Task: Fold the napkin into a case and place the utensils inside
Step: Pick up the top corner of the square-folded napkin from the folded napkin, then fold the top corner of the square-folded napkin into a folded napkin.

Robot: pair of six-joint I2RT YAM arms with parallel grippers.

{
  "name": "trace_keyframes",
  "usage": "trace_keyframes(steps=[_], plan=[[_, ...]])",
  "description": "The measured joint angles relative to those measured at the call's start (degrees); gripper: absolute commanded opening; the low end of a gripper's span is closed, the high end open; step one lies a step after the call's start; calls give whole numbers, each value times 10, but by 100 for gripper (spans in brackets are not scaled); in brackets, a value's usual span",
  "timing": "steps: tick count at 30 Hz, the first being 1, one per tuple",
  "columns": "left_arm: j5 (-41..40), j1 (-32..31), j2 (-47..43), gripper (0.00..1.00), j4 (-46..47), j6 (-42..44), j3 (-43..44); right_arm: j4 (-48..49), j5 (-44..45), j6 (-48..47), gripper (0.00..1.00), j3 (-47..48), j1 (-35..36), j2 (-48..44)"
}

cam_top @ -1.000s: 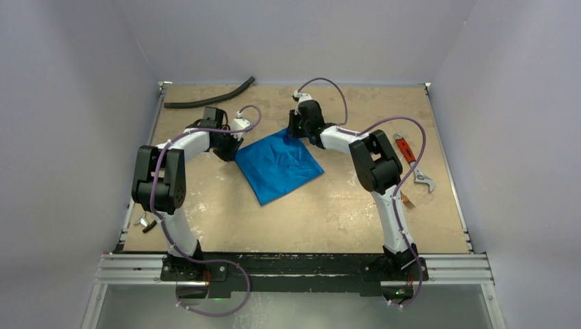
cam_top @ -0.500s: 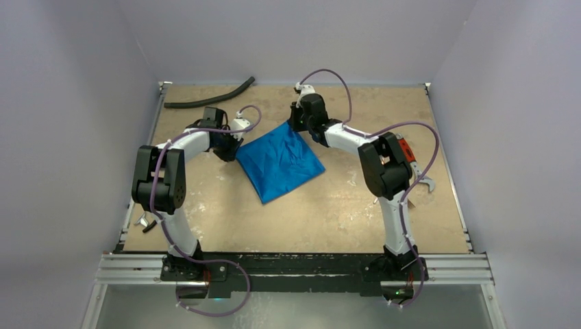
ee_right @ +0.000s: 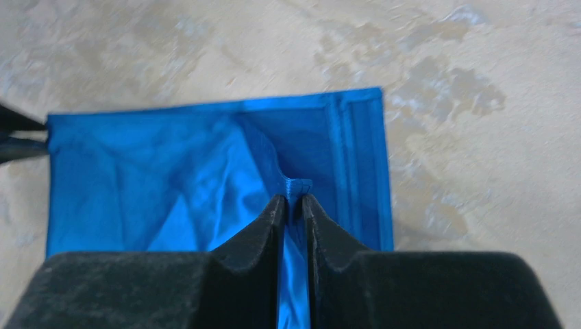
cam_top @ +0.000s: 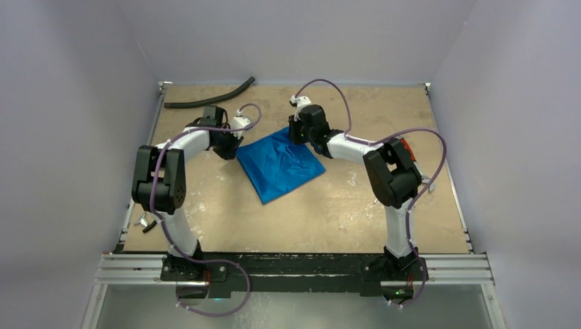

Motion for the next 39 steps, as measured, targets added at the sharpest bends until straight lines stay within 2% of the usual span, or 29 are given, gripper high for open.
trace_keyframes(steps=[9,22,31,39], plan=[[0,0,0,18,-2,0,5,38,-32,-24,19,-84,27,-88],[0,0,-1,18,-38,1,37,58,-60,-27,16,-164,64,-113],[0,0,-1,18,-59,5,64,82,-78,-14,15,-233,115,-159],[-1,1,-1,17,-68,5,64,96,-90,-2,13,-260,149,-164]])
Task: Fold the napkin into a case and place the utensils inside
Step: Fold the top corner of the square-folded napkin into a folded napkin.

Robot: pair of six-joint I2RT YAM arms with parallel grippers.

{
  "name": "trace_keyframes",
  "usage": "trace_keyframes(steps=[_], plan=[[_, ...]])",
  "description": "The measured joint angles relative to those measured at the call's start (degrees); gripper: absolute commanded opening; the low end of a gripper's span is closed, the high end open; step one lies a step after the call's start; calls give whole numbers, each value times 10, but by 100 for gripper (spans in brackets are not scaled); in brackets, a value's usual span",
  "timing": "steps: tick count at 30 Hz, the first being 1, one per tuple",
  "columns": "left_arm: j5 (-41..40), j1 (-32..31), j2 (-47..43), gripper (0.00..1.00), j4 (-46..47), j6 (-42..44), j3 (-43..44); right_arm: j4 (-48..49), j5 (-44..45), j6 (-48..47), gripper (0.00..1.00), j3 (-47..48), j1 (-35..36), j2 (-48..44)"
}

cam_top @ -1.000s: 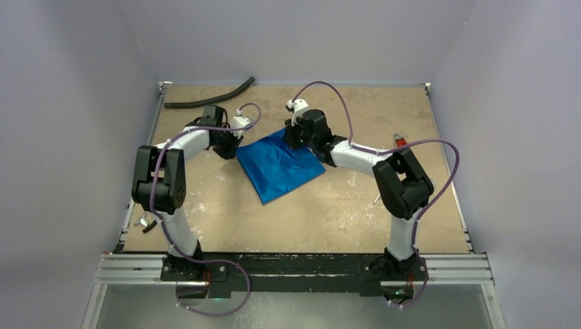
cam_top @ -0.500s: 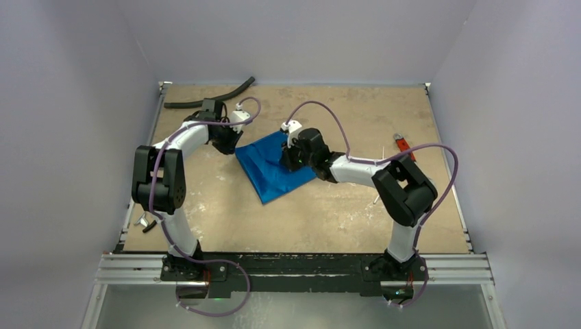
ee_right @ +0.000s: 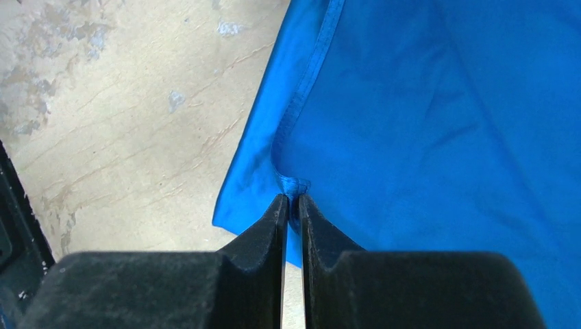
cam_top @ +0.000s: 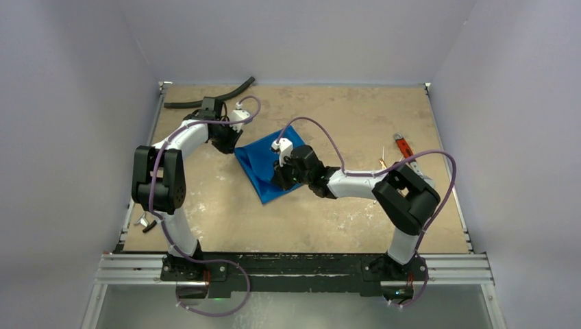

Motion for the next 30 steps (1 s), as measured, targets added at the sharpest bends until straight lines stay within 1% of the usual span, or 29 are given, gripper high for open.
trace_keyframes(steps=[9,16,22,23,24,25,29,30], plan=[[-5,3,0,17,-2,0,7,4,-7,1,13,-17,14,-2],[-13,10,1,17,-5,0,12,10,-19,1,19,-26,24,-3],[-15,22,1,17,-14,-1,47,17,-26,-1,24,-27,49,-3],[-15,23,1,17,-14,-1,50,17,-26,-2,31,-27,53,-3],[-15,25,1,17,-14,-1,52,17,-26,-2,35,-27,56,-3],[-15,25,1,17,-14,-1,53,17,-26,-3,42,-27,60,-3],[-14,25,2,17,-19,-2,53,15,-25,-12,59,-27,66,-3],[-13,25,2,17,-19,-2,53,13,-25,-14,62,-27,66,-3]])
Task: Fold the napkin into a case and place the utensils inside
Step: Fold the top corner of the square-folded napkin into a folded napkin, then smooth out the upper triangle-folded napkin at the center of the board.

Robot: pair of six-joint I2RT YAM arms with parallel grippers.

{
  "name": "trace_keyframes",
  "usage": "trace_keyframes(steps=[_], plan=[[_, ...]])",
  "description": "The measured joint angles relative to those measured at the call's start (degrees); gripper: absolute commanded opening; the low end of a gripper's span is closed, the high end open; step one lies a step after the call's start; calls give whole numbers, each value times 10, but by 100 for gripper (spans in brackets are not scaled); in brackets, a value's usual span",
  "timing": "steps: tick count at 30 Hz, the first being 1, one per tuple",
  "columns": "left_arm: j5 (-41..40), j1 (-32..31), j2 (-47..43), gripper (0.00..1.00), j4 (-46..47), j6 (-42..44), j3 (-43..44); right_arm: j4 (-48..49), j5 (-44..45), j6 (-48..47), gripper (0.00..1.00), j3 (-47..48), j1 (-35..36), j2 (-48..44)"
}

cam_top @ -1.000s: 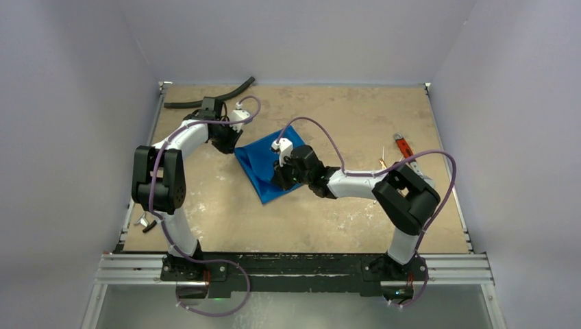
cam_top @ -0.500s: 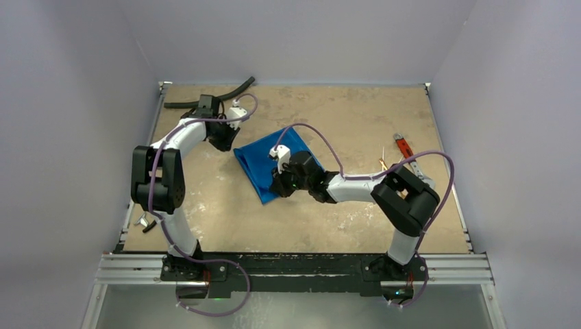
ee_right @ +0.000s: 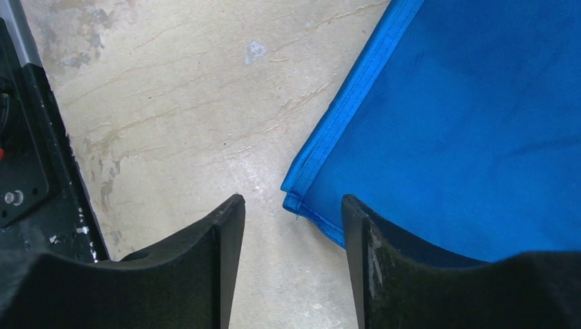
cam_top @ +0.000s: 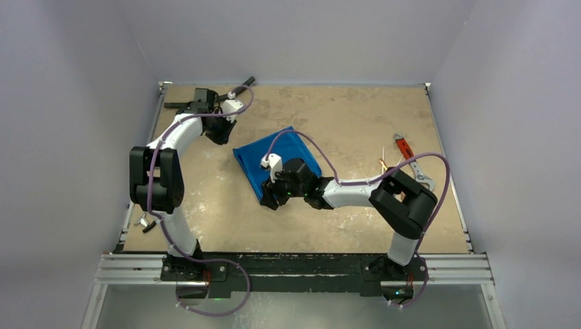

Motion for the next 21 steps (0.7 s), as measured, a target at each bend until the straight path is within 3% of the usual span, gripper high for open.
trace_keyframes(steps=[3,6,11,15,21], plan=[[3,0,0,17,0,-3,0,-5,6,-6,60,0,0,0],[8,0,0,17,-2,-5,0,-22,10,-6,51,0,-1,-3],[26,0,0,17,-16,-19,17,-34,9,10,22,-19,-25,-52],[47,-7,0,17,-16,-30,30,2,-3,51,2,-69,-99,-113],[56,-42,0,17,-14,-34,18,63,-62,146,0,-148,-225,-117]])
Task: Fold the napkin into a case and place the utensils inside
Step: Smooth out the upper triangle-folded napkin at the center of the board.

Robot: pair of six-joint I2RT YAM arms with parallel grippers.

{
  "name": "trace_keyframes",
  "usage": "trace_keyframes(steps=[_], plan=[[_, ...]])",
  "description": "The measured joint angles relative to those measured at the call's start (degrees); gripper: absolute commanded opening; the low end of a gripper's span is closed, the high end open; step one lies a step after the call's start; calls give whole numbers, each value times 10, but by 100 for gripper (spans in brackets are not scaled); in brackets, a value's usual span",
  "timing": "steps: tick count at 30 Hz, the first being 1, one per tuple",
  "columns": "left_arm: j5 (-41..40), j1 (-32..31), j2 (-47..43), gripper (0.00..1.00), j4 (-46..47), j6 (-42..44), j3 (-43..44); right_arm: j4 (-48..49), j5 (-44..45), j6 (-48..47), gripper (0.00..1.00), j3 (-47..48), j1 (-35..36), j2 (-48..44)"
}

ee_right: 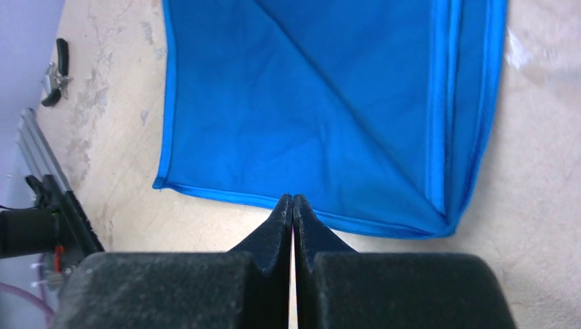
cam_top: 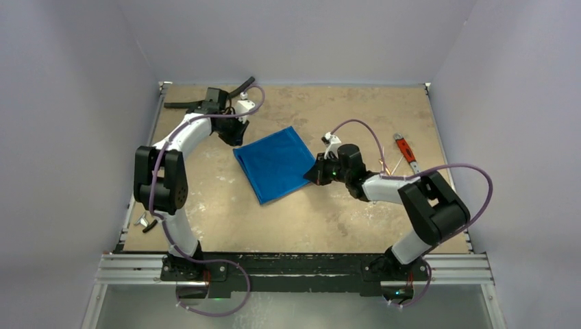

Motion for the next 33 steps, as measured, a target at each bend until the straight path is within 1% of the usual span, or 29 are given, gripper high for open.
trace_keyframes(steps=[6,12,21,27,33], plan=[[-9,-9,1,17,6,3,-35,46,-75,76,0,-14,-58,71],[-40,-9,4,15,26,17,-70,61,-106,102,0,-14,-81,93],[-73,-9,21,14,66,31,-99,60,-112,102,0,-13,-102,119],[-99,-9,22,13,82,42,-116,53,-113,90,0,-9,-108,119],[-96,-9,22,15,80,42,-116,28,-110,73,0,3,-110,112]])
